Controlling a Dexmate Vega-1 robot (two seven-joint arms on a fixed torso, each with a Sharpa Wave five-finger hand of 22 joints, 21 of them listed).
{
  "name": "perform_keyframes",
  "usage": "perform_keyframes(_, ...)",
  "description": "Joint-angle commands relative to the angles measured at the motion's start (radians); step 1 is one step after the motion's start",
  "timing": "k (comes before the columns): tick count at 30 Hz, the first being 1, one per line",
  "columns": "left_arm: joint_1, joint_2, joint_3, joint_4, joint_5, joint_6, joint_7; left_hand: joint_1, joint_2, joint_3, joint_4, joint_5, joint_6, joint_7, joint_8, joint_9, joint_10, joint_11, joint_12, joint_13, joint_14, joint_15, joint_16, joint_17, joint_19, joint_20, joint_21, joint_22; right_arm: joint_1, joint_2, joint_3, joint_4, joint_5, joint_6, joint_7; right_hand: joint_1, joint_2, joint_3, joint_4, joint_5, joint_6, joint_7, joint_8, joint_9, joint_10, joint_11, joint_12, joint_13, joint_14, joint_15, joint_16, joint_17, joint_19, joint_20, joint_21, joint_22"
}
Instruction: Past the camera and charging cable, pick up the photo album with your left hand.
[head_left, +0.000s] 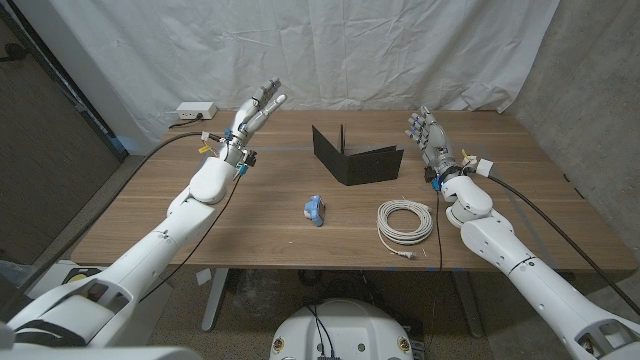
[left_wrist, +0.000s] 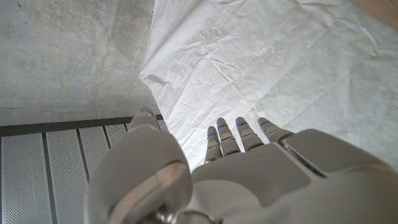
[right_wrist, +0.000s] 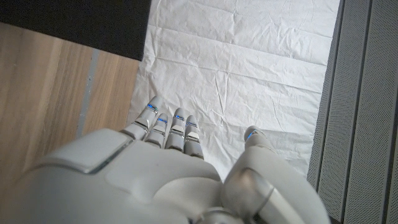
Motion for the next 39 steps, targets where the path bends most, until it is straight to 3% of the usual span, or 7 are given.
perform_keyframes(1,-0.006,0.001,0.005,-0.01,0.066,-0.007,0.036,0.017,-0.001,0.003,-0.009,0.01,0.011,-0.005,0.005,0.002,0.012,-0.003,0.002,0.006,0.006,-0.082,-0.004,-0.001,0.001,-0.09,0.0,0.003,-0.012,-0.008,0.006,-0.012,0.0,0.002,-0.006,-0.001,0.011,-0.002,-0.003,-0.003,0.01,-0.002,0.006,0.003,0.01,0.004,-0.006,0.005,0.008,0.004,0.002,0.003,0.011,-0.041,-0.007,0.002)
perform_keyframes(18,-0.019,0.014,0.021,-0.052,0.216,0.04,0.115,0.057,-0.01,0.006,-0.035,0.012,0.019,-0.008,0.003,0.003,0.02,-0.007,-0.002,0.006,0.013,-0.085,-0.005,-0.001,0.006,-0.097,0.001,0.003,-0.001,-0.004,0.006,0.005,0.012,-0.003,0.005,-0.002,0.012,-0.004,-0.005,-0.004,0.01,-0.002,0.005,0.003,0.01,0.002,-0.008,0.005,0.008,0.003,0.001,0.003,0.014,-0.04,-0.015,0.002)
perform_keyframes(25,-0.024,0.018,0.03,-0.068,0.253,0.053,0.139,0.09,-0.033,0.003,-0.06,0.015,0.013,-0.015,-0.003,0.003,0.015,-0.015,-0.009,0.006,0.011,-0.086,-0.008,-0.001,0.003,-0.09,-0.002,0.002,0.001,0.009,0.005,0.024,0.017,0.01,0.009,-0.002,0.012,-0.004,-0.005,-0.004,0.01,-0.003,0.005,0.003,0.01,0.002,-0.008,0.005,0.009,0.005,0.001,0.003,0.014,-0.039,-0.018,0.002)
perform_keyframes(31,-0.01,0.051,0.03,-0.146,0.355,0.136,0.186,0.119,-0.053,0.0,-0.081,0.019,0.013,-0.026,-0.006,0.004,0.005,-0.03,-0.016,0.006,0.003,-0.091,-0.012,-0.001,-0.001,-0.084,-0.004,0.002,-0.005,0.009,0.008,0.021,0.017,0.017,0.005,-0.002,0.013,-0.005,-0.006,-0.004,0.01,-0.003,0.005,0.003,0.011,0.001,-0.008,0.005,0.009,0.004,0.001,0.003,0.014,-0.039,-0.02,0.002)
perform_keyframes(34,-0.004,0.069,0.032,-0.179,0.38,0.167,0.188,0.147,-0.069,-0.003,-0.1,0.025,0.009,-0.029,-0.01,0.004,-0.017,-0.019,-0.025,0.007,-0.013,-0.091,-0.017,-0.001,-0.008,-0.09,-0.006,0.003,-0.007,0.008,0.01,0.016,0.017,0.015,0.003,-0.004,0.013,-0.005,-0.005,-0.005,0.01,-0.003,0.005,0.003,0.01,0.001,-0.009,0.005,0.02,0.009,0.005,0.004,0.018,-0.04,-0.022,0.002)
perform_keyframes(39,0.004,0.086,0.035,-0.211,0.389,0.185,0.185,0.177,-0.082,-0.006,-0.117,0.03,-0.006,-0.041,-0.018,0.005,-0.038,-0.033,-0.032,0.007,-0.029,-0.097,-0.019,0.0,-0.013,-0.066,-0.006,0.004,-0.01,0.008,0.009,0.009,0.012,0.013,-0.006,-0.004,0.014,-0.006,-0.005,-0.005,0.01,-0.003,0.005,0.003,0.009,0.001,-0.01,0.005,0.025,0.011,0.007,0.004,0.023,-0.041,-0.023,0.002)
